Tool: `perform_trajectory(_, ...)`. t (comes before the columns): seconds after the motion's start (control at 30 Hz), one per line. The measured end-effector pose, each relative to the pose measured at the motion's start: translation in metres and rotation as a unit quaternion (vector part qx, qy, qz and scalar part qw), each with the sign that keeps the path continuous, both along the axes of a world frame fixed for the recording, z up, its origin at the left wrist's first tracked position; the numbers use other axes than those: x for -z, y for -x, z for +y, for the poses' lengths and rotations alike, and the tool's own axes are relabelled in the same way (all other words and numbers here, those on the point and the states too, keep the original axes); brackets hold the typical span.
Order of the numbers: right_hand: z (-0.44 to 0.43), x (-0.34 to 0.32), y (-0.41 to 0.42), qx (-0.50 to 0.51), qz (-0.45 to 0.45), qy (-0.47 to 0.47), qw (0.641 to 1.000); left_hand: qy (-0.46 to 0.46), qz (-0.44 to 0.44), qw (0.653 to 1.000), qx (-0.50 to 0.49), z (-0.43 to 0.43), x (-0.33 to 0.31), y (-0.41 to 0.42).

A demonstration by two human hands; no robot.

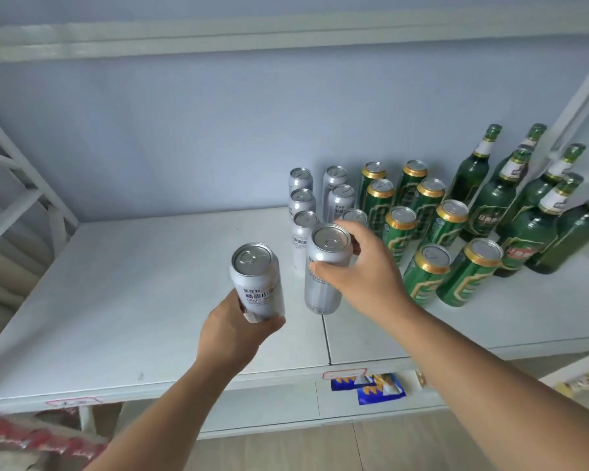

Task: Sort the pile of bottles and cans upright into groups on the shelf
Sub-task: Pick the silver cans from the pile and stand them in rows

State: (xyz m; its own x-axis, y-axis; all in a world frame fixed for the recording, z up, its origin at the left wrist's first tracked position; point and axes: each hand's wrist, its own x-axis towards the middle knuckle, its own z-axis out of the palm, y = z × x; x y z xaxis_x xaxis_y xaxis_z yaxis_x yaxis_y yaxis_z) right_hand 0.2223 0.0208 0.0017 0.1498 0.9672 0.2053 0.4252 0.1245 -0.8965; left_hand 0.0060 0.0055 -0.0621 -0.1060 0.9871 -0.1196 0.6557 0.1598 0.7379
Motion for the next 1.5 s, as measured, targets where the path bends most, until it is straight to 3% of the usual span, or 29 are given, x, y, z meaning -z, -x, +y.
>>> perform_trajectory(0.3,0.02,0.039,-0.06,0.002,-0.009,0.052,0.999,0.077,-0.002,0.997,-0.015,0.016,0.041,-0.062)
perform_trajectory(0.63,0.039,0.078,-0.077,0.034,-0.028,0.081,0.996,0.099,0.018,0.995,0.02,0.059,0.063,-0.096)
perform_trajectory(1.23,0.04,0.096,-0.082,0.009,-0.069,0.075,0.995,0.112,0.057,0.992,0.025,0.064,0.091,-0.102)
perform_trajectory(1.5,0.037,0.098,-0.082,0.003,-0.117,0.094,0.989,0.111,0.022,0.993,0.04,0.064,0.096,-0.098)
